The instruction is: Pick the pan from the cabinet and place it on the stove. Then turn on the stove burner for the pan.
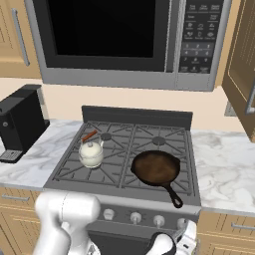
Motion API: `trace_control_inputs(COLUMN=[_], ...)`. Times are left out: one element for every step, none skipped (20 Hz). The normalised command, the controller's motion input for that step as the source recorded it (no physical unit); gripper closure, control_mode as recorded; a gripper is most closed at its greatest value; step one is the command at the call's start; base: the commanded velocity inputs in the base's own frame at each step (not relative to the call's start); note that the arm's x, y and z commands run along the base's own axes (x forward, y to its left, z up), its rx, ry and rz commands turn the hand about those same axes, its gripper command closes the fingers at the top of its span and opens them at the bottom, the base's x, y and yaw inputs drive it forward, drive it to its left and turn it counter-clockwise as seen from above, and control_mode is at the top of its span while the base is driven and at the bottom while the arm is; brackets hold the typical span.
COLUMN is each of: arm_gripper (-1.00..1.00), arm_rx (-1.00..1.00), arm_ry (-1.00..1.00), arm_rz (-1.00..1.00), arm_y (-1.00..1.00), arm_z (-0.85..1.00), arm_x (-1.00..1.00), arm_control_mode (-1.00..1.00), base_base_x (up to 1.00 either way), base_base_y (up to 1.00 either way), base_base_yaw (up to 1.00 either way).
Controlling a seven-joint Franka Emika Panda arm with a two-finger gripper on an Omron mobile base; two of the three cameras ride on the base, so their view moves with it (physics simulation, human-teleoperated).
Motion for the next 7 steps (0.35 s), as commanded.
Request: trace_control_inputs(arm_gripper=[1.00, 1.00, 1.00, 1.00, 1.00, 1.00, 1.00], arm_rx=[-0.43, -0.42, -0.42, -0.42, -0.41, -0.40, -0.37], arm_ry=[-0.05, -0.05, -0.05, -0.05, -0.03, -0.03, -0.03], arm_rz=[0.00, 0.00, 0.00, 0.00, 0.00, 0.00, 0.00], arm_y=[0.00, 0.00, 0.01, 0.01, 0.02, 0.05, 0.11], arm_z=[0.10, 0.07, 0.07, 0.05, 0.04, 0.04, 0.00], arm_x=[-0.06, -0.04, -0.03, -0.03, -0.02, -0.03, -0.06], arm_control_mode=[-1.00, -1.00, -1.00, -1.00, -1.00, -1.00, -1.00], base_base_x=[0.00, 0.00, 0.00, 0.00, 0.00, 0.00, 0.00], base_base_y=[0.00, 0.00, 0.00, 0.00, 0.00, 0.00, 0.00], base_base_yaw=[0.00, 0.00, 0.00, 0.00, 0.00, 0.00, 0.00])
